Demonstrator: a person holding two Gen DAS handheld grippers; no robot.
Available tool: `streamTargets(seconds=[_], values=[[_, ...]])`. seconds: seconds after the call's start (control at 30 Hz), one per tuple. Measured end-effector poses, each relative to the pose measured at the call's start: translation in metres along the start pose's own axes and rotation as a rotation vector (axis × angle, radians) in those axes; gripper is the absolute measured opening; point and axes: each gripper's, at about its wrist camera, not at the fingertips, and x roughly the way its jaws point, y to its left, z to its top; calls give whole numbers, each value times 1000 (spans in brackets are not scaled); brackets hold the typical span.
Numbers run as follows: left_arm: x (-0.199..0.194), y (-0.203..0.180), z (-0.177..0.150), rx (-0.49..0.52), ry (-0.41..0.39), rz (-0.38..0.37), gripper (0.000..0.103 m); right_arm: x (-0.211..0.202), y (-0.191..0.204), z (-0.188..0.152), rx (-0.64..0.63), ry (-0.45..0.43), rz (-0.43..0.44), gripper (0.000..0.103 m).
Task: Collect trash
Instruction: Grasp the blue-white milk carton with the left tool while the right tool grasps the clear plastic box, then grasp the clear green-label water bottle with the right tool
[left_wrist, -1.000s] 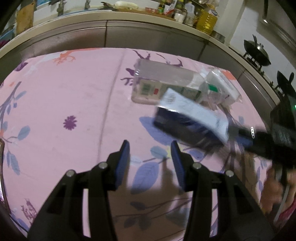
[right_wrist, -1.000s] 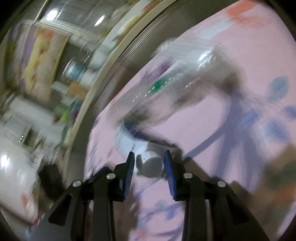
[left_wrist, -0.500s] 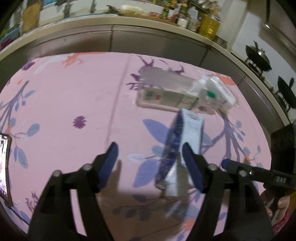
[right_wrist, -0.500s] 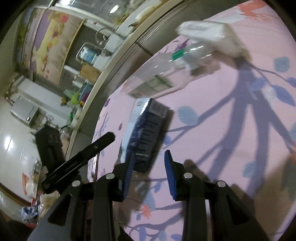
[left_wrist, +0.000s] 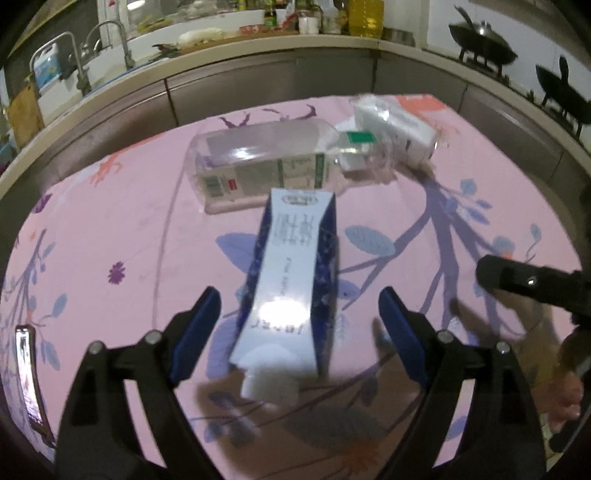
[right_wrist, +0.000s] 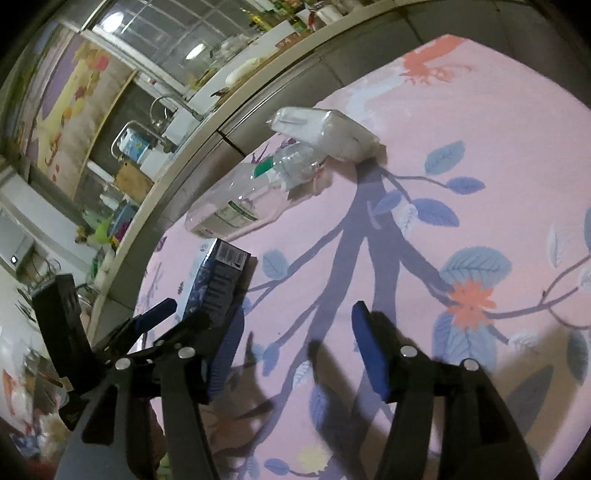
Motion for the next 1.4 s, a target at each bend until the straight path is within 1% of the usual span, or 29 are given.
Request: streamTargets(seconds=[0.1, 0.13, 0.17, 0.23, 0.3, 0.33, 0.43, 0.5, 0.53, 0.57, 0.67, 0.73, 0.83, 0.93, 0.97, 1.03, 1.1, 1.13, 1.23, 1.33, 1.4], values=[[7, -1, -3, 3, 3, 16, 84, 3, 3, 0, -11, 8, -3, 59], [9, 0, -4, 3, 0, 24, 82, 6, 6, 1, -24, 11, -8, 59], [10, 1, -6, 4, -4, 30, 78, 4, 7, 2, -34, 15, -9, 59], [14, 7, -8, -4, 4, 31, 56, 4, 12, 6, -52, 19, -9, 59], [15, 19, -9, -41, 2, -10, 52, 7, 24, 14, -91, 10, -16, 59], [15, 22, -10, -49, -2, -6, 51, 5, 28, 16, -118, 8, -25, 59], [14, 34, -11, -71, -13, -4, 51, 11, 60, 27, -296, 13, -96, 59], [14, 48, -13, -103, -15, 0, 51, 20, 88, 32, -489, 11, -172, 59], [14, 54, -13, -118, -15, 3, 51, 25, 96, 33, -548, 9, -197, 59], [13, 64, -14, -144, -17, 3, 51, 34, 108, 37, -638, 8, -238, 59], [11, 84, -18, -190, -17, 14, 51, 58, 124, 50, -755, 25, -277, 59], [10, 96, -20, -216, -19, 24, 51, 76, 131, 60, -798, 39, -286, 59], [8, 109, -23, -241, -21, 21, 51, 105, 132, 81, -771, 74, -293, 59], [6, 112, -26, -245, -25, 25, 51, 129, 126, 99, -737, 109, -314, 59], [6, 113, -25, -244, -26, 25, 51, 133, 124, 100, -732, 118, -317, 65], [7, 116, -28, -246, -21, 22, 51, 140, 122, 105, -736, 136, -341, 70], [8, 117, -29, -254, -19, 14, 51, 138, 124, 104, -740, 158, -338, 70], [8, 117, -29, -256, -20, 12, 51, 136, 126, 102, -733, 171, -317, 70], [10, 117, -28, -254, -21, 19, 51, 126, 135, 82, -739, 224, -208, 70], [13, 118, -27, -254, -17, 19, 51, 119, 140, 65, -761, 219, -182, 70], [13, 118, -28, -257, -15, 16, 51, 116, 138, 60, -765, 195, -199, 70]])
